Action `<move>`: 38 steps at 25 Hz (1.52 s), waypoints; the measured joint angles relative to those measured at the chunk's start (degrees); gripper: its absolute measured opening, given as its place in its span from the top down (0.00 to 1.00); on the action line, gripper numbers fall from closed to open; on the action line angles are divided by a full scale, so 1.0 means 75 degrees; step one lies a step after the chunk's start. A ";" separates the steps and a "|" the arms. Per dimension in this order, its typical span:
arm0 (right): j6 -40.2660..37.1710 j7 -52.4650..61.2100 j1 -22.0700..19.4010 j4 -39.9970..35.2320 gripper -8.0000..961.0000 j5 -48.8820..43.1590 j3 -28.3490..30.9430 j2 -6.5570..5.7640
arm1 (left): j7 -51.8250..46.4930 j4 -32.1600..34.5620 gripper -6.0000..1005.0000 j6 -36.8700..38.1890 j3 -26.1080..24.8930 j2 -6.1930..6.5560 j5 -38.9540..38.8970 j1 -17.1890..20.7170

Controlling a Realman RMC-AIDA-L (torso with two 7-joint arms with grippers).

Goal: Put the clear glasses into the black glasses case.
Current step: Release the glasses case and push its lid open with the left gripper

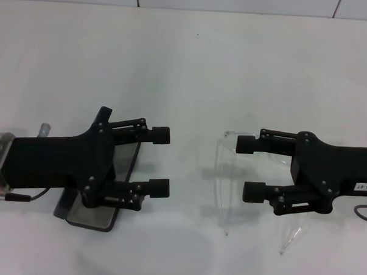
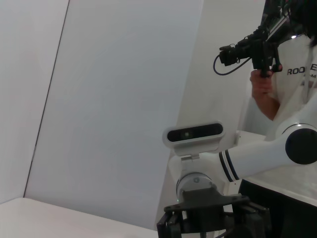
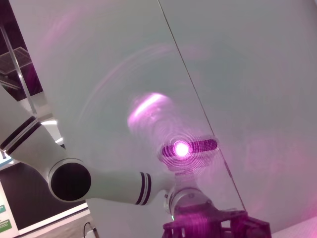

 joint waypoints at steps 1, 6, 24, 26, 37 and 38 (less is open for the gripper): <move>0.0002 0.0000 0.0000 -0.0001 0.12 0.0016 0.0000 0.0000 | 0.0000 0.0001 0.16 0.0000 0.0000 -0.0002 0.0000 0.0000; 0.0002 -0.0009 0.0000 -0.0002 0.12 0.0023 0.0000 0.0000 | -0.0001 0.0000 0.16 0.0001 0.0000 -0.0019 0.0000 0.0000; 0.0491 -0.0255 -0.0125 0.0272 0.12 0.0018 0.0013 -0.0038 | -0.4107 0.4179 0.19 -0.1453 -0.0346 -0.0854 0.0893 0.0695; 0.0497 -0.0344 -0.0213 0.0273 0.12 0.0027 0.0045 -0.0037 | -0.5388 0.6070 0.21 -0.2497 0.0396 -0.0870 0.1692 0.1161; 0.0830 -0.0500 -0.0696 0.0297 0.12 0.0155 0.0249 -0.0121 | -1.1024 1.0582 0.28 -0.3592 0.2600 -0.0835 0.6520 0.1521; 0.0842 -0.0501 -0.0704 0.0298 0.12 0.0146 0.0281 -0.0128 | -1.1336 1.0762 0.28 -0.3578 0.2819 -0.0834 0.6838 0.1534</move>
